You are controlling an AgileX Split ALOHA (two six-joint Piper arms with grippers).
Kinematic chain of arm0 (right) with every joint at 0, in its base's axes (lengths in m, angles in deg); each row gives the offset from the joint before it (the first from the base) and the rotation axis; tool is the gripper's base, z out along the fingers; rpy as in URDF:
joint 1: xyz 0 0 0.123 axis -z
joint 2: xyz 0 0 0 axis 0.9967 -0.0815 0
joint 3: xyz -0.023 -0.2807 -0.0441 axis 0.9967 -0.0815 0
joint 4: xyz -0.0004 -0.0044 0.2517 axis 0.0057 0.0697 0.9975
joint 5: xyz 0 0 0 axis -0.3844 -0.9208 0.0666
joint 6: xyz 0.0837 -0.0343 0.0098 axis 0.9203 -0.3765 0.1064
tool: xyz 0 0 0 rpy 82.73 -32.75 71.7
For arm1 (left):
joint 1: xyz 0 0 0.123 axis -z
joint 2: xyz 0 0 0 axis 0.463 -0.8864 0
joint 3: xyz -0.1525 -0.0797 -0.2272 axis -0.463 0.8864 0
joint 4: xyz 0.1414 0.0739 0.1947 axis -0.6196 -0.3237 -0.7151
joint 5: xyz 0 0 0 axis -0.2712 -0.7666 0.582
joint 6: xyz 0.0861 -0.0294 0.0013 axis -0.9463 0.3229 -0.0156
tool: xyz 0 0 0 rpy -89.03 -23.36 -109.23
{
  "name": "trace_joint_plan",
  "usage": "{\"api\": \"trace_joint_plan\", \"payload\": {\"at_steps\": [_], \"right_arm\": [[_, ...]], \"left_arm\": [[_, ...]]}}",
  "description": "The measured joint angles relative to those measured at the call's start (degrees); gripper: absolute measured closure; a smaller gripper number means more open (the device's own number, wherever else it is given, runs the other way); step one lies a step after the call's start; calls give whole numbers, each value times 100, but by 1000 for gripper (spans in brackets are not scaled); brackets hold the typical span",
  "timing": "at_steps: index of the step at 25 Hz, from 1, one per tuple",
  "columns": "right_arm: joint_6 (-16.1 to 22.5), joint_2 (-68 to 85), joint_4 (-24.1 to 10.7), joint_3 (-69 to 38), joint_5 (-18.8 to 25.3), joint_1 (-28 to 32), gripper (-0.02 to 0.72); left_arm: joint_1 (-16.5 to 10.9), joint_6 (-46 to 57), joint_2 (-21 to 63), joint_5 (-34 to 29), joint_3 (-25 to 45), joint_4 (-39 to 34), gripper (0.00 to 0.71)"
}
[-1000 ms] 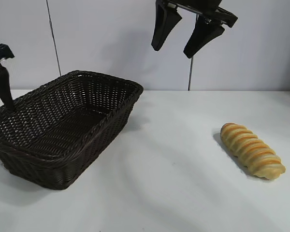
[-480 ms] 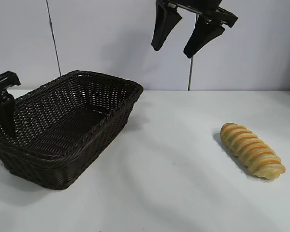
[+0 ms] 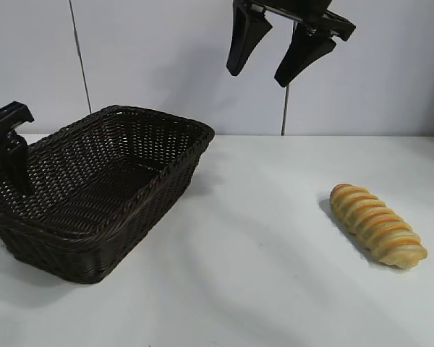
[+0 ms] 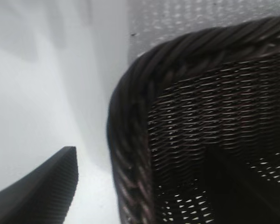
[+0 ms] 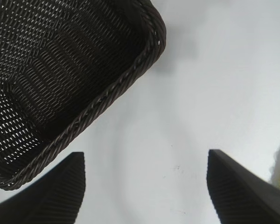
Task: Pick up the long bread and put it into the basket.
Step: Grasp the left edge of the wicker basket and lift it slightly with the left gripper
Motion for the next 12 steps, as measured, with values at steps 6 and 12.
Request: {"api": "trace_joint_plan", "payload": {"at_steps": [6, 12], "right_arm": [[0, 0, 0, 0, 0, 0, 177], [0, 0, 0, 0, -4, 0, 177]], "left_arm": [[4, -101, -260, 155, 0, 226, 170], [4, -318, -315, 185, 0, 311, 212]]}}
